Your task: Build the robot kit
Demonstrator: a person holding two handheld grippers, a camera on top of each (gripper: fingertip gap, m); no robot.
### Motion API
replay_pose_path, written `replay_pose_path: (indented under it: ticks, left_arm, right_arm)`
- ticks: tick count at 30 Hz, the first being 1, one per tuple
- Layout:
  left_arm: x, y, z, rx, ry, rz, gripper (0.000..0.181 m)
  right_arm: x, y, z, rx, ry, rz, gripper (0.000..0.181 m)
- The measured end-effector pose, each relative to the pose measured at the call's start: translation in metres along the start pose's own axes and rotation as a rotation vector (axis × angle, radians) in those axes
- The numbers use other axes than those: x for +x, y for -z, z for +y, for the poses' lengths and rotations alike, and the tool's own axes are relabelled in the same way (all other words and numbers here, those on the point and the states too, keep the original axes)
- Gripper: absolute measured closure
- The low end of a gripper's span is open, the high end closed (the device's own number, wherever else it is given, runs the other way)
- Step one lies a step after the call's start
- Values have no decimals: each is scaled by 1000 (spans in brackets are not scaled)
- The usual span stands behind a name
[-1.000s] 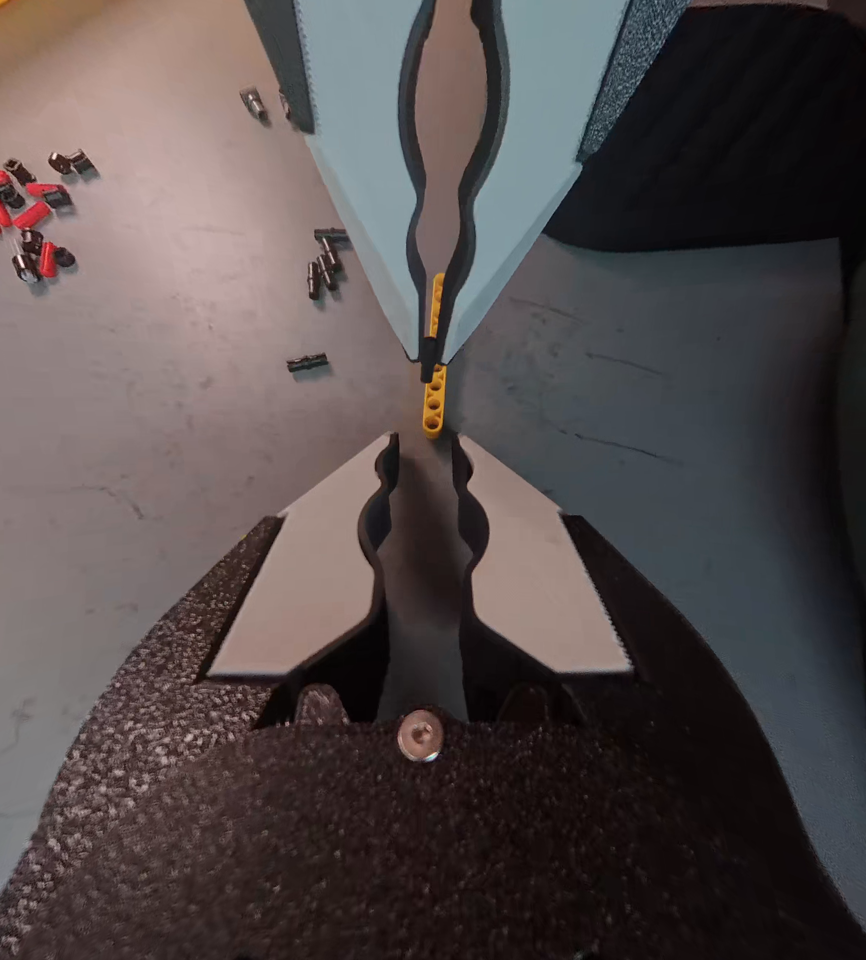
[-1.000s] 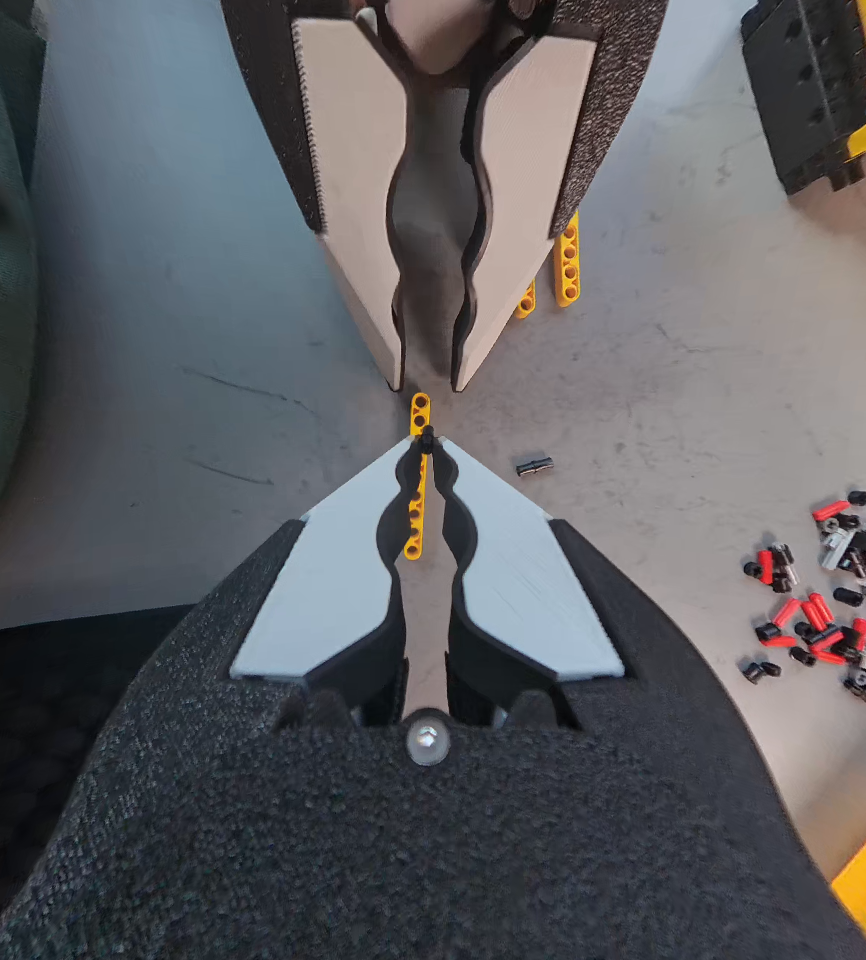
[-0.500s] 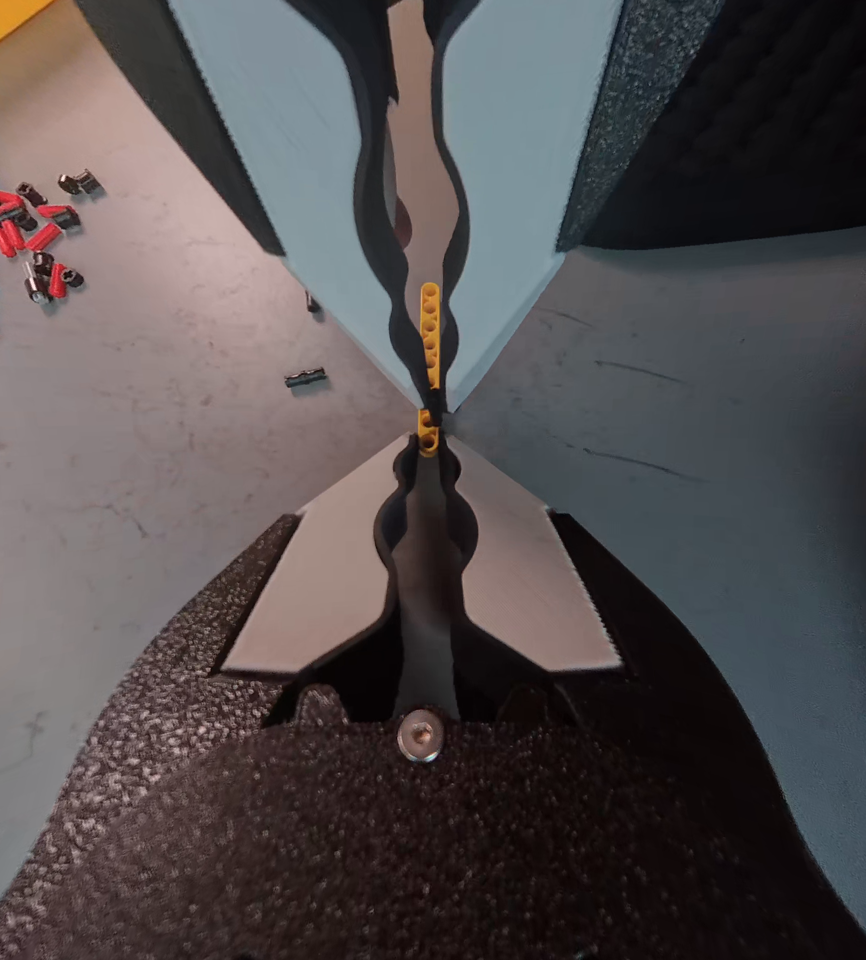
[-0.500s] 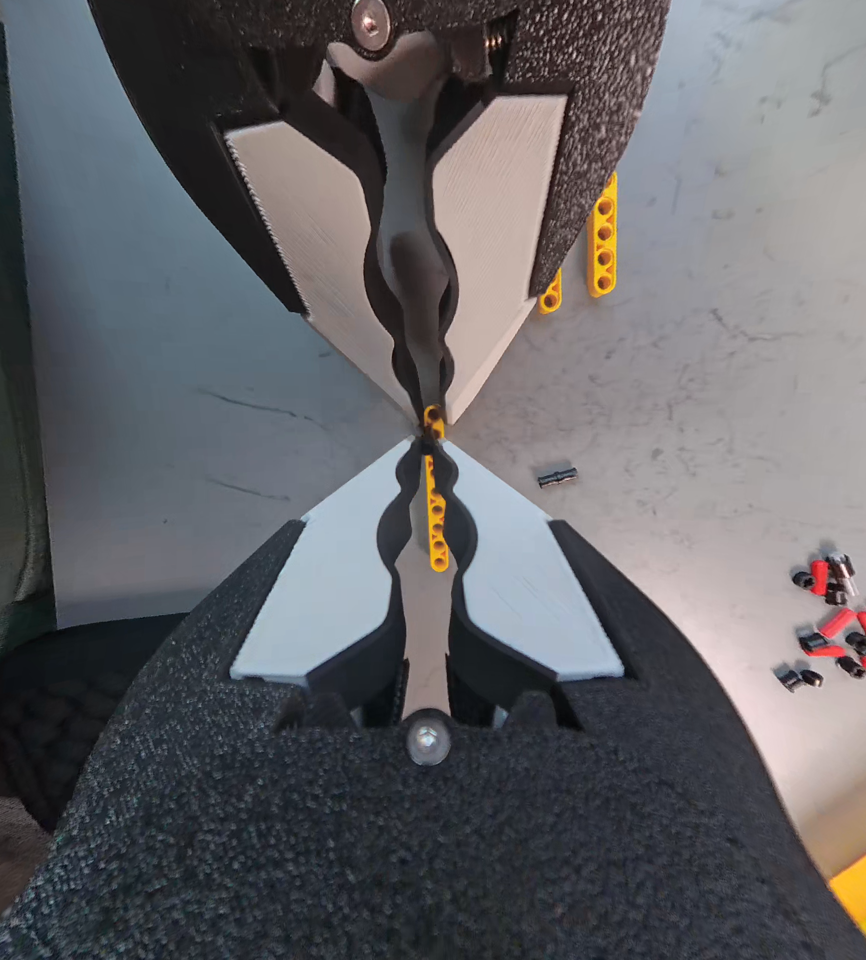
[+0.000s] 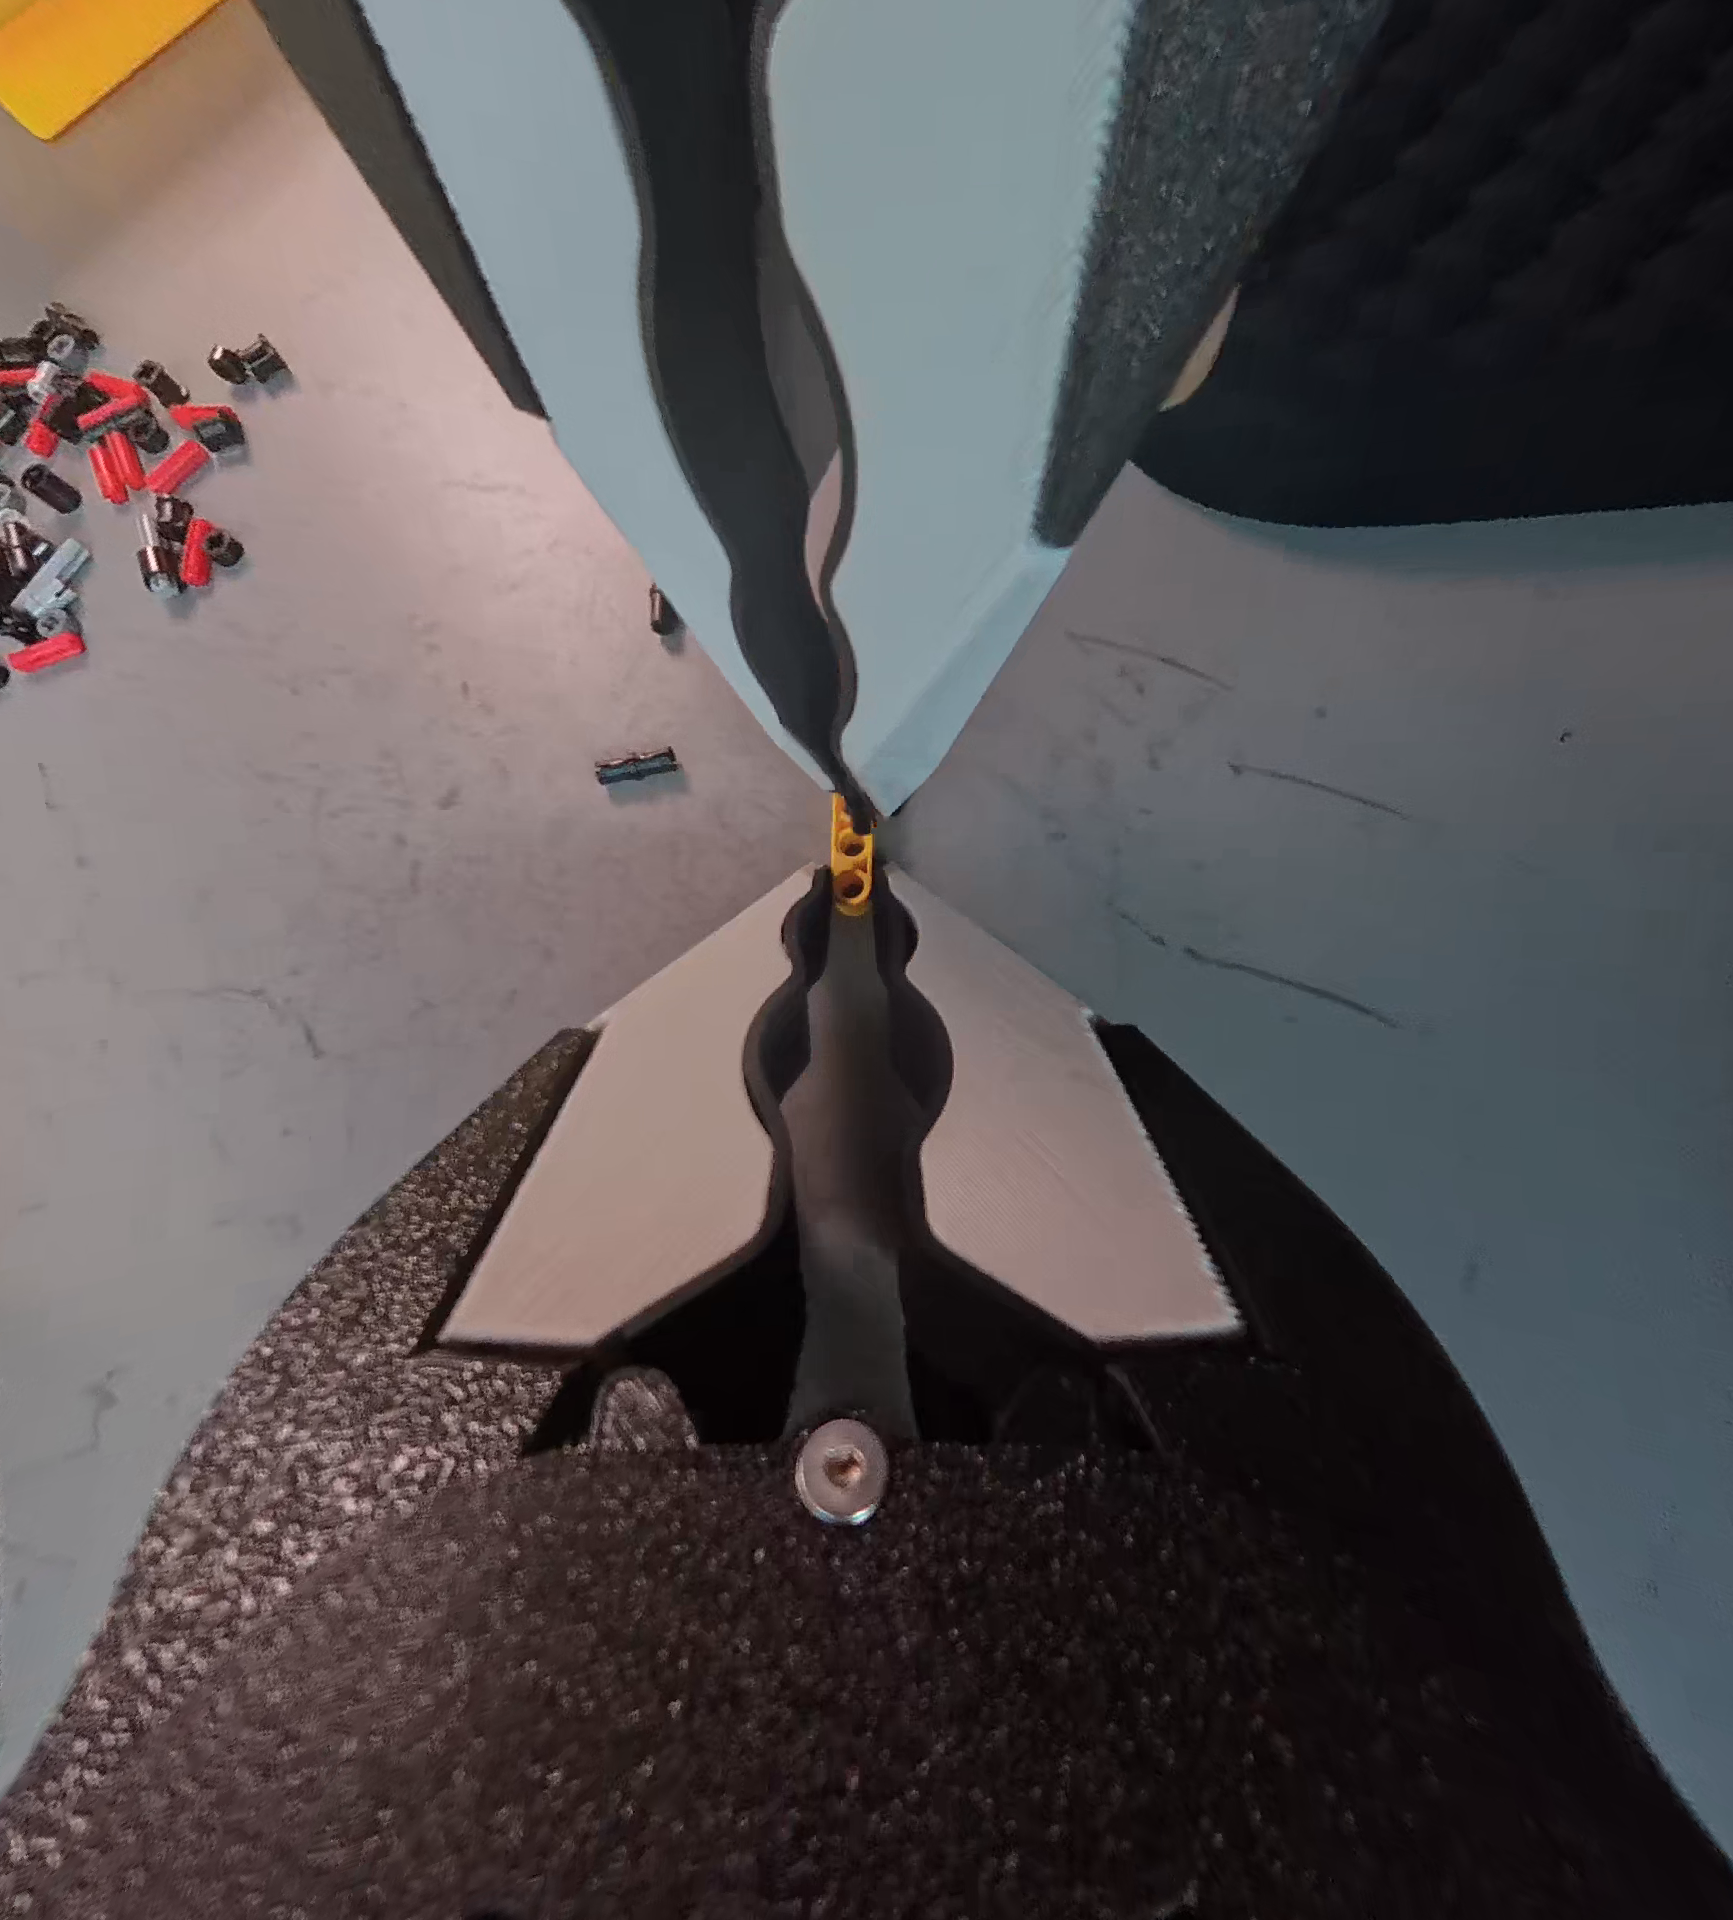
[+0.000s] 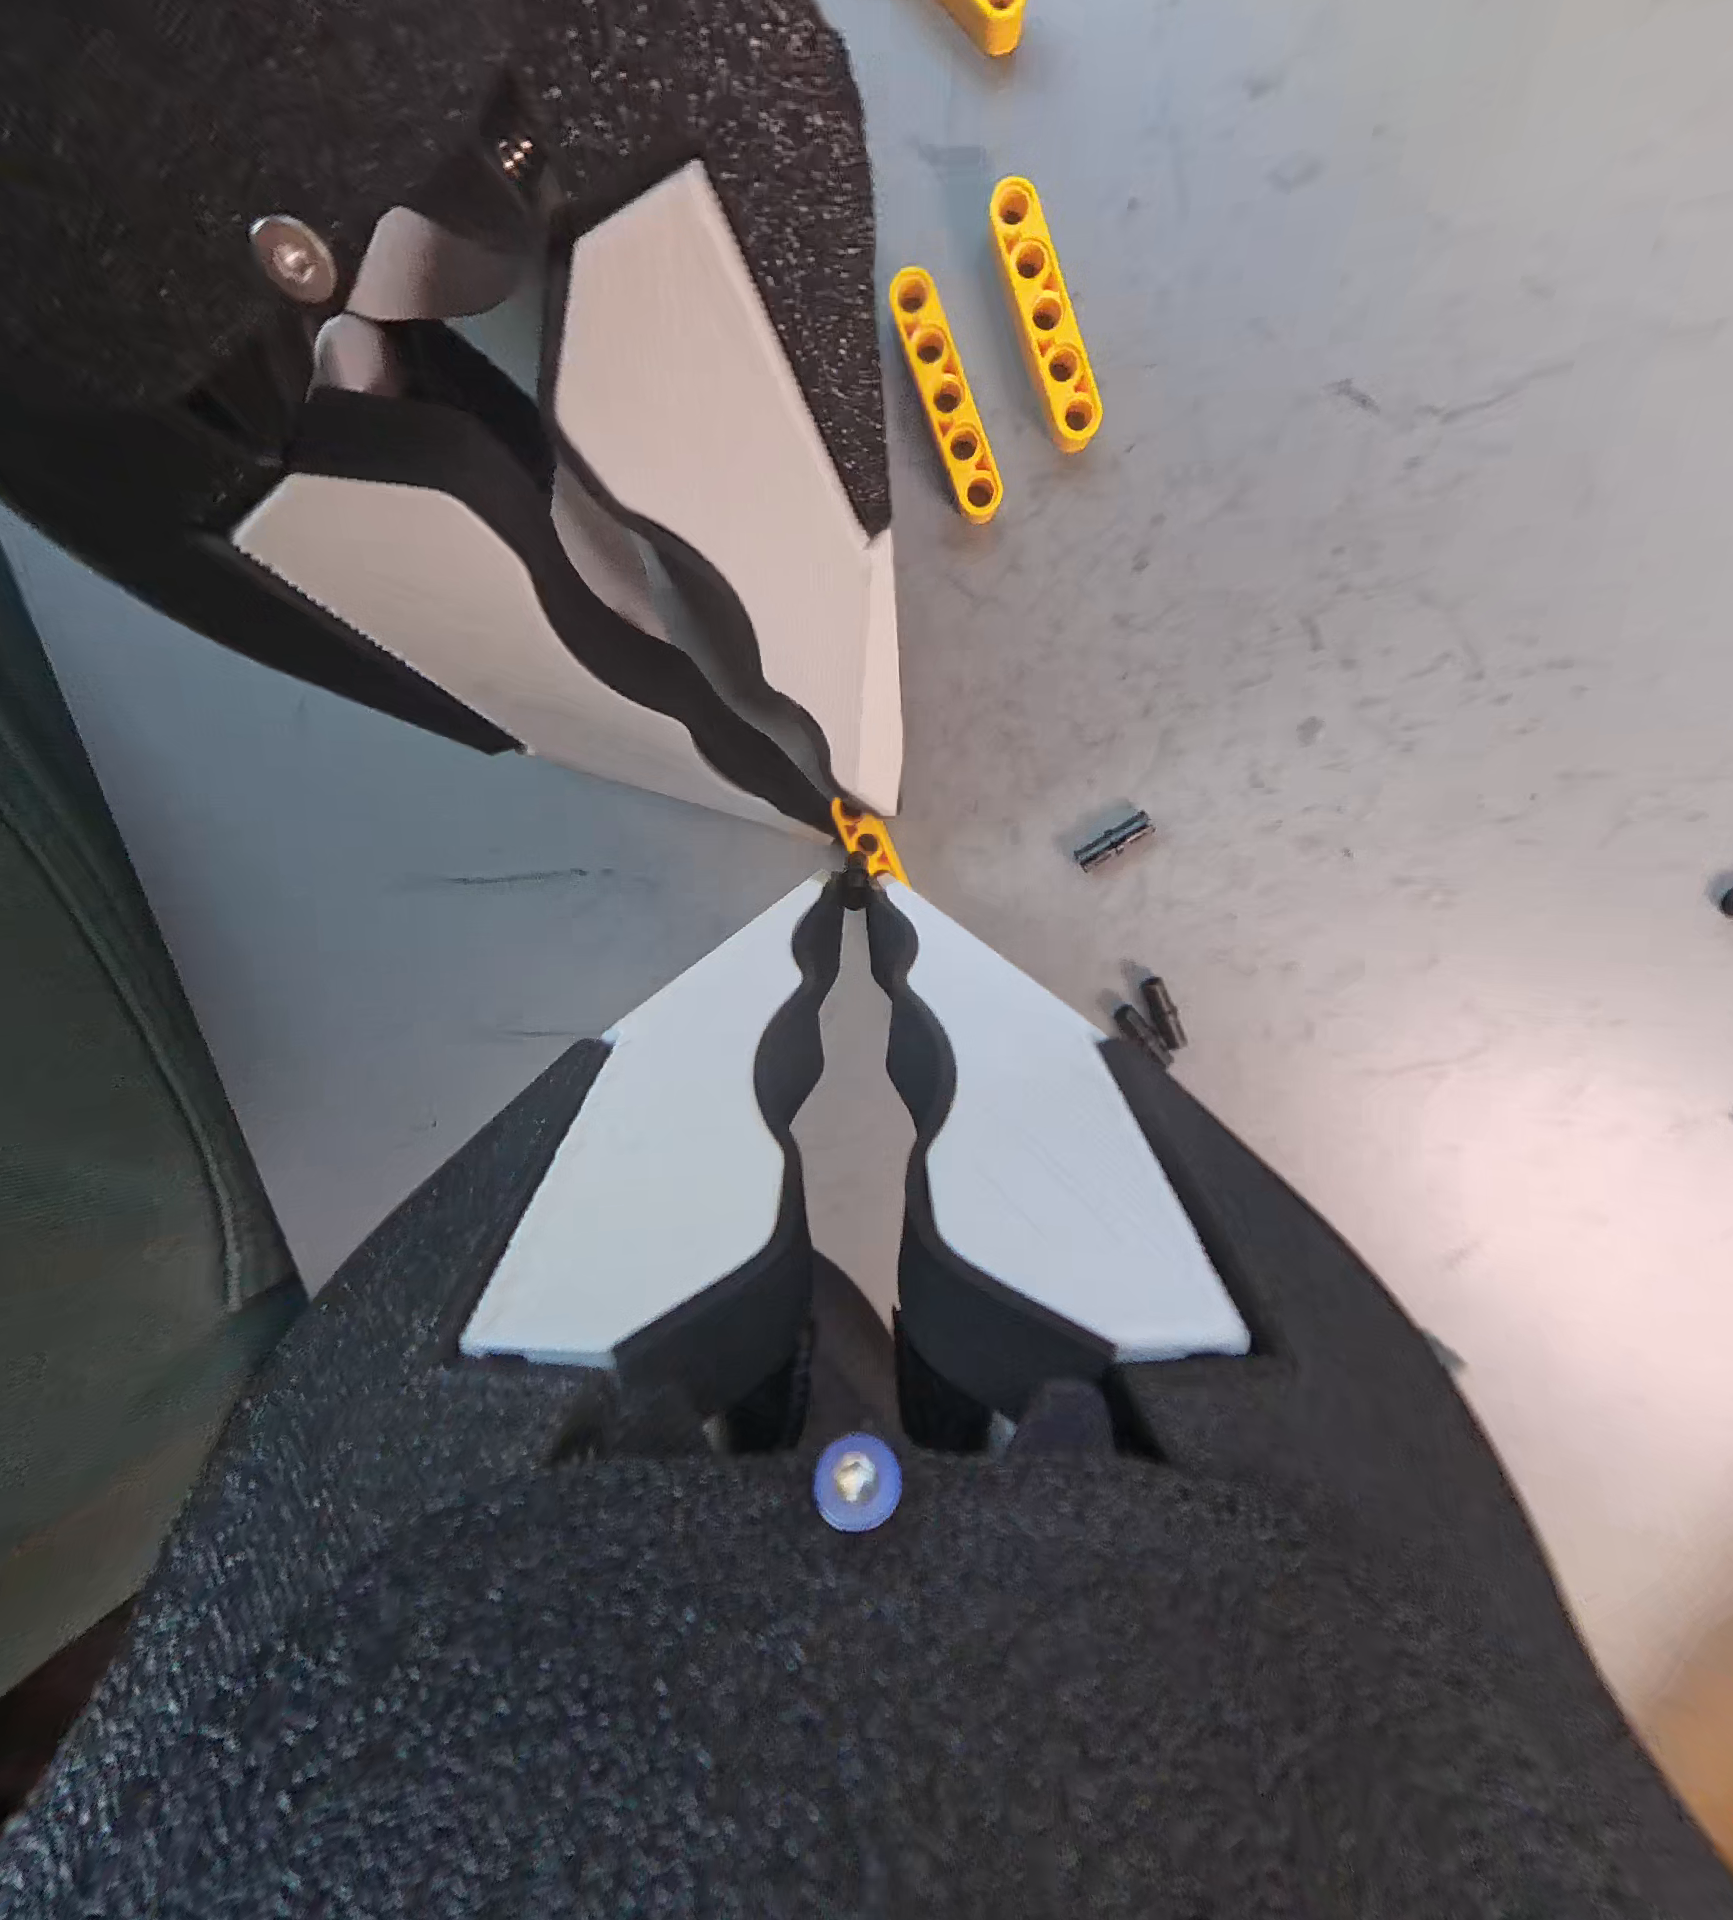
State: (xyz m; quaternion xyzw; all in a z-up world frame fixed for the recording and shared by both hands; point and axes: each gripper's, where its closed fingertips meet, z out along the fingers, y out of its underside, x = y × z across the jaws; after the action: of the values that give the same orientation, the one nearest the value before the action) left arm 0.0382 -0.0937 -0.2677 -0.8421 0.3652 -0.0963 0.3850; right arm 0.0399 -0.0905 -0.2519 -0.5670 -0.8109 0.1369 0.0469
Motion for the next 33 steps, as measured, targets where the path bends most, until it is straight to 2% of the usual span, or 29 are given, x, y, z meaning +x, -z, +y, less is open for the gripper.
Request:
replay_pose_path:
  ticks: [6,13,33]
  left_arm:
    - [1,-10,-10,-40,40,-117,171]
    - [14,-6,-12,8,119,13,169]
    - [7,-11,-11,-7,13,-97,173]
  right_arm:
    - [7,0,11,-34,-107,13,178]
    - [5,-1,15,-81,-121,2,178]
    - [5,-3,12,-254,-66,-6,178]
